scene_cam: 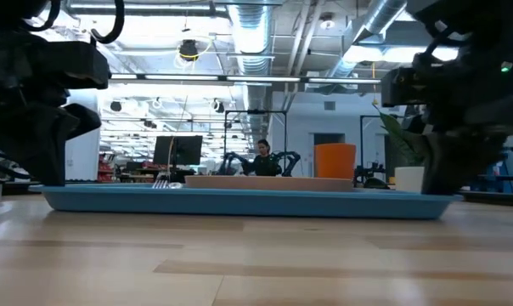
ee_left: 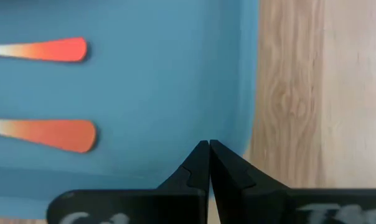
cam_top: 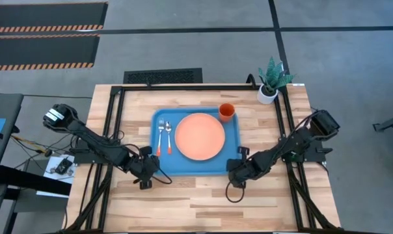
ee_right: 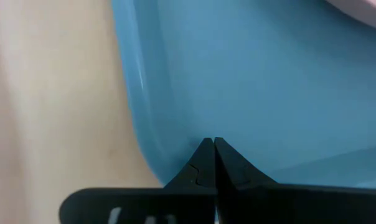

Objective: Pick and place plate/cup/fork/spoon on tray
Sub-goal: Adjust the blue tray

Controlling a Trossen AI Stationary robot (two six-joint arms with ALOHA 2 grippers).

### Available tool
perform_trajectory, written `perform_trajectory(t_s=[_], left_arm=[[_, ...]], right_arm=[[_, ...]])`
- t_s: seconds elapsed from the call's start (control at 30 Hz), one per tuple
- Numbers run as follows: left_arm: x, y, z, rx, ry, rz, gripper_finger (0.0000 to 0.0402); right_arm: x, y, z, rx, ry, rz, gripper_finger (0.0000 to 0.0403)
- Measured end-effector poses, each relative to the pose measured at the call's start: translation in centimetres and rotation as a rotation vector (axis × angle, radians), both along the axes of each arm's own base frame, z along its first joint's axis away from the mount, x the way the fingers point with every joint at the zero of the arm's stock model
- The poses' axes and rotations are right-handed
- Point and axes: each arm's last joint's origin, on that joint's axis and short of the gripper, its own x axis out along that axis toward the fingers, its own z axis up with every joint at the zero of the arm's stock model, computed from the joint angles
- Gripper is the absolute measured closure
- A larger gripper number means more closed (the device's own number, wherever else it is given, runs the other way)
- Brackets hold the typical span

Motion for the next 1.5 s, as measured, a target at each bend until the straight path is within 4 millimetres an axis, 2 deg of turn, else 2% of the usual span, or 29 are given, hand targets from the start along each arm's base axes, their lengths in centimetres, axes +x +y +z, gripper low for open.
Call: perform_trajectory(t_s=[0.4,0.67,0.9,1.23,1.5], left_arm=[[0.1,-0.1,0.1,-0.014,-0.014,0.011,0.0401],[0.3,-0.3,0.2,-0.053,-0.029,0.012,0.0401],[0.2,-0.5,0.2,-0.008,-0.06,0.034,0.0401],[0.6,-1.3,-1.2,0.002,-0.033,0.024,0.0401],[0.4,-1.9,-0.5,-0.046,-0.05,-0.011,0.0401]], right_arm=[[-0.7,1.6,0.1,0.065,0.012,0.016,0.0398],[-0.7,1.6,0.0,0.061,0.014,0.025,0.0398],[-0.7,1.6,0.0,0.059,0.013,0.025,0.0398],[-0.7,1.6,0.0,0.054,0.014,0.036,0.0398],[-0.7,1.7,0.0,0.056,0.016,0.042,0.0398]])
